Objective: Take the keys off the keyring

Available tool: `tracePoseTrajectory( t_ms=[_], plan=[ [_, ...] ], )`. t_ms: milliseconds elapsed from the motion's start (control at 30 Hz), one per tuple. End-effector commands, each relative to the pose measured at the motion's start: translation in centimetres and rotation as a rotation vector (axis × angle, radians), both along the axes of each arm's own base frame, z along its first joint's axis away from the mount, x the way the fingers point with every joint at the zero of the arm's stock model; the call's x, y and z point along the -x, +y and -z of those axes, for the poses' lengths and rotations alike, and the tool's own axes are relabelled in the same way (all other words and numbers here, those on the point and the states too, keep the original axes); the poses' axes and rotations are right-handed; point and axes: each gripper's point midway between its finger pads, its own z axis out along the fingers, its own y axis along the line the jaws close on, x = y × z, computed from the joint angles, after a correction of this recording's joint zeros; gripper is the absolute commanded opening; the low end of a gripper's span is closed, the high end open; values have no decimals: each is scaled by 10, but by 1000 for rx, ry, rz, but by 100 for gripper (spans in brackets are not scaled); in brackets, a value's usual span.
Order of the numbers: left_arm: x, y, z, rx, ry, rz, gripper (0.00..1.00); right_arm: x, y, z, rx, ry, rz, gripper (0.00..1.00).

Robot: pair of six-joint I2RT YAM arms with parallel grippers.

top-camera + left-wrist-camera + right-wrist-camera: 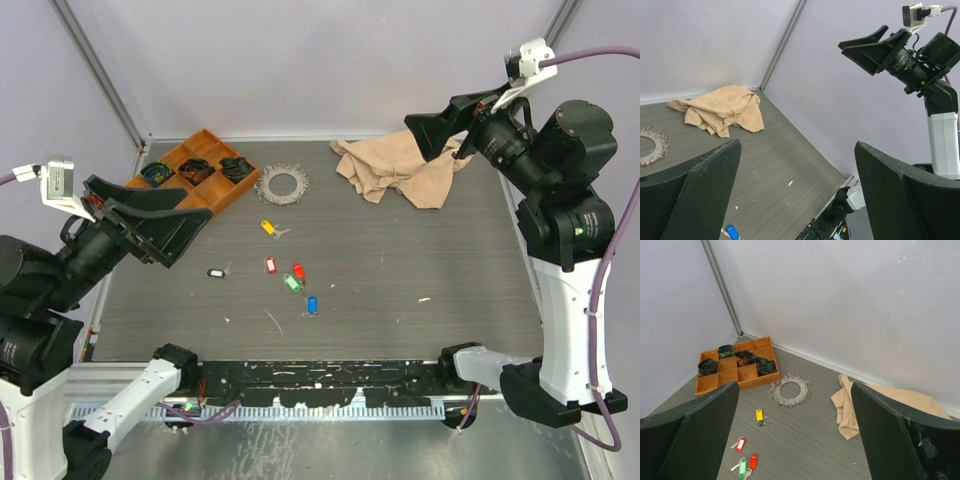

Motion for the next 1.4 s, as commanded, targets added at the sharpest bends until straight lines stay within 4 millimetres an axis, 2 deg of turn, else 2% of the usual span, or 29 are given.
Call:
tracePoseTrajectory(
  t_ms=[0, 400, 1367],
  plan=[
    [0, -3, 2, -27, -12, 19, 98, 19, -9, -27, -47, -63, 28, 100],
    [-6, -5, 14, -49, 7, 19, 98, 21, -9, -23, -37, -60, 26, 100],
    [-12, -9, 21, -67, 5, 29, 98, 18, -10, -15, -34, -42, 33, 100]
  ],
)
